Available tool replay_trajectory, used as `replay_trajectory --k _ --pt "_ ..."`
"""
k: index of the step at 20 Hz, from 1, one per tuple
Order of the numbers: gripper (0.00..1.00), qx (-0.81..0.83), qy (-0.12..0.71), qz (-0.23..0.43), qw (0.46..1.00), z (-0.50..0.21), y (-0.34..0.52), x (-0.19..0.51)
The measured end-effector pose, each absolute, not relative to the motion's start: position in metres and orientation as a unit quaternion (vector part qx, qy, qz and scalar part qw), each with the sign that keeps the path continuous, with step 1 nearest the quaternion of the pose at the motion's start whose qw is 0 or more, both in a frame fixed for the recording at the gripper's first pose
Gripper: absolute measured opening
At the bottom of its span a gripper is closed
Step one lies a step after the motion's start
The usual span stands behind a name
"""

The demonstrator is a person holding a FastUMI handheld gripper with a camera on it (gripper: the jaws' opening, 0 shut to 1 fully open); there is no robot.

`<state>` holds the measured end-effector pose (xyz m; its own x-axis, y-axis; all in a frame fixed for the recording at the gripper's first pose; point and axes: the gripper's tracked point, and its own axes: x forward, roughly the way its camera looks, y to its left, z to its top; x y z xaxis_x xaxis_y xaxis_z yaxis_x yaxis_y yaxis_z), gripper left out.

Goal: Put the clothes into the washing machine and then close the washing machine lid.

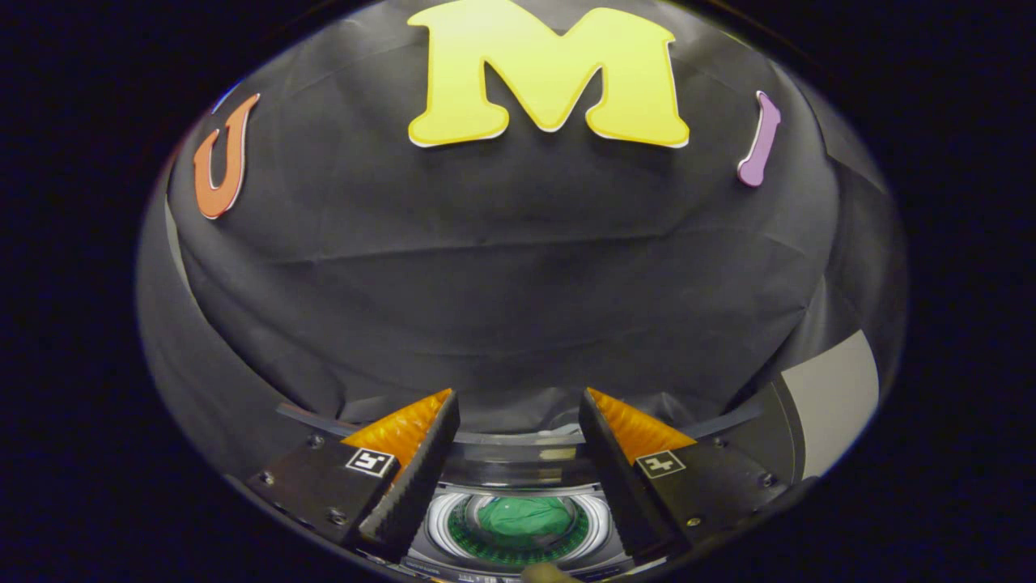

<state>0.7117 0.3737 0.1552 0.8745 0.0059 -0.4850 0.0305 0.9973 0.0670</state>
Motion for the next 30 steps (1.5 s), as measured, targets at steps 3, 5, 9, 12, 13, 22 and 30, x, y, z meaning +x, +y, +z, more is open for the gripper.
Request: replay_trajectory --k 3,5,9,12,13,22,30 --pt "0.94 0.037 0.240 -0.002 0.970 0.154 0.375 0.699" --pt "0.94 0.038 0.238 -0.002 0.971 0.152 0.375 0.689" --pt "0.94 0.036 0.232 0.000 0.972 0.147 0.375 0.672" --pt "0.94 0.036 0.228 0.003 0.973 0.142 0.376 0.658" --pt "0.94 0.034 0.228 0.003 0.973 0.141 0.376 0.653" --pt "0.94 0.040 0.254 0.021 0.966 0.116 0.380 0.615" --pt "0.94 0.029 0.325 0.034 0.945 0.043 0.381 0.549"
